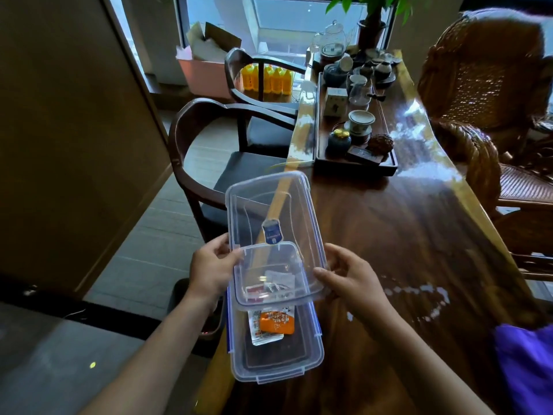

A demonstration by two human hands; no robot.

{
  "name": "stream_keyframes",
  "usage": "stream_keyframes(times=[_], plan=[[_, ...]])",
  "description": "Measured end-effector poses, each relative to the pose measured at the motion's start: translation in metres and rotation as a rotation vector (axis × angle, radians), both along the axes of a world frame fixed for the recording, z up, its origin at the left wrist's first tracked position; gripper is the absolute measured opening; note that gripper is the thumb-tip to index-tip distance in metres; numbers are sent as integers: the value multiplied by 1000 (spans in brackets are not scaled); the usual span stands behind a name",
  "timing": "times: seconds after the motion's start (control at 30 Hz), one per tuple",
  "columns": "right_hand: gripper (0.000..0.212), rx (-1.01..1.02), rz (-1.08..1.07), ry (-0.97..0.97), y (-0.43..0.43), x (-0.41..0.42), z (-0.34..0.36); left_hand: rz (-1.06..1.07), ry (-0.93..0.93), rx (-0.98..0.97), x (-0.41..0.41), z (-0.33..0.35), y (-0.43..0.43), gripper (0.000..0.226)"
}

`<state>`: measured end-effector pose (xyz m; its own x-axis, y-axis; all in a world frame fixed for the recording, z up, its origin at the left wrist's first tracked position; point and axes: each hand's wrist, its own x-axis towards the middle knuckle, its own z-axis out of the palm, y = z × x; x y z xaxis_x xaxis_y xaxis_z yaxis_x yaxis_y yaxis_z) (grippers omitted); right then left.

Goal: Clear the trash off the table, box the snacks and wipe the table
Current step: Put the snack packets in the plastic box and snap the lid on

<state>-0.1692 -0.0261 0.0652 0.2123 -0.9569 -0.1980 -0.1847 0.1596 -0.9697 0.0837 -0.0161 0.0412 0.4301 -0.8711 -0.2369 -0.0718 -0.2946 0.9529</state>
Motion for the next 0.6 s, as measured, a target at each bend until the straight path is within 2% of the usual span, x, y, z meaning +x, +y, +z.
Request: stream_keyframes(times=[0.1, 0.17, 0.27, 0.6], plan=[[18, -41, -49, 97, 16, 1, -11, -57, -85, 55, 0, -7, 25, 46], [9, -58, -94, 260, 23, 0, -27, -65, -148, 88, -3, -14, 43, 42], [17, -65, -54, 473, 34, 0, -47, -63, -269, 131, -4, -24, 65, 38], [26, -113, 40, 704, 58, 7, -70, -75, -520, 144, -16, -45, 94, 18]])
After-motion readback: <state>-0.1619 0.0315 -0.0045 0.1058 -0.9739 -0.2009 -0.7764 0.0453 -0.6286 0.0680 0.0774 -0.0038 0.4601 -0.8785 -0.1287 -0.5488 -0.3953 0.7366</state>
